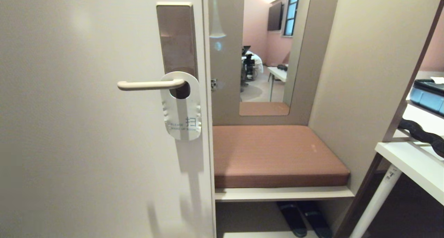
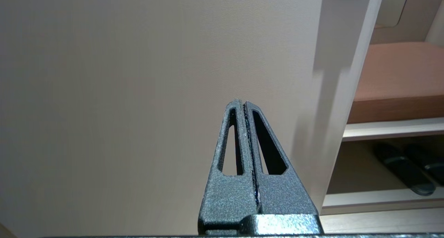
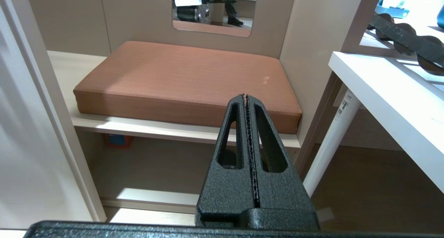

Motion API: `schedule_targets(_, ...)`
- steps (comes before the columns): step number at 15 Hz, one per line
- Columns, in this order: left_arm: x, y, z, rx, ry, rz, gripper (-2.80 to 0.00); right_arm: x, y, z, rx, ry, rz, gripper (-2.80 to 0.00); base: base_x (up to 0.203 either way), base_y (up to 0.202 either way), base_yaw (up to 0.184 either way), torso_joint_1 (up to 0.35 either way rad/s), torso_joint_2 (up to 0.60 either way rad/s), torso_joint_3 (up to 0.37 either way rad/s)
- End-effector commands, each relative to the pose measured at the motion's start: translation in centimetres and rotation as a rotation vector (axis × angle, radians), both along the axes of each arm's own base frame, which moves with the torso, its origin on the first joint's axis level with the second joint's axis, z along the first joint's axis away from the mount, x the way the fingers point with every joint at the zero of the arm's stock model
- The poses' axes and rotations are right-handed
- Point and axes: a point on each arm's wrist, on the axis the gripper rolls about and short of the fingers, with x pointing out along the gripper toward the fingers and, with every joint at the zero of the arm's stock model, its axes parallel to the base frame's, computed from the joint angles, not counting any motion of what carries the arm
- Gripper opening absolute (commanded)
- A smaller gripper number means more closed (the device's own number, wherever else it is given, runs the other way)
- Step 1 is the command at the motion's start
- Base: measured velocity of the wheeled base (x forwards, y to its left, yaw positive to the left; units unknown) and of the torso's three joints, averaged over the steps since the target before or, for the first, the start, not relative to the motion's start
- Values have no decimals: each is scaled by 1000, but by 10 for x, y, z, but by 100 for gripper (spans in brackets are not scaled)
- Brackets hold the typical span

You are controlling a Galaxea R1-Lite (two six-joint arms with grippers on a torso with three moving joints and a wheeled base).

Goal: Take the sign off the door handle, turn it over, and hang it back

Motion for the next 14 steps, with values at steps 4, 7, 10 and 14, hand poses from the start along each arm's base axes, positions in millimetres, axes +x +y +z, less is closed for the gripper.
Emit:
schedule_targets(4, 0, 0, 0, -2, -4, 1, -280, 0, 0, 0, -1, -1, 1, -280, 0, 0, 0, 0, 0, 0)
schedule_targets(7, 0, 0, 0, -13, -4, 1, -280, 0, 0, 0, 0, 1, 1, -280, 0, 0, 0, 0, 0, 0)
schedule_targets(10, 0, 0, 0, -28, -5, 1, -280, 0, 0, 0, -2, -1, 1, -280, 0, 0, 0, 0, 0, 0)
schedule_targets(14, 0, 0, 0, -30, -5, 1, -280, 0, 0, 0, -5, 0, 1, -280, 0, 0, 0, 0, 0, 0)
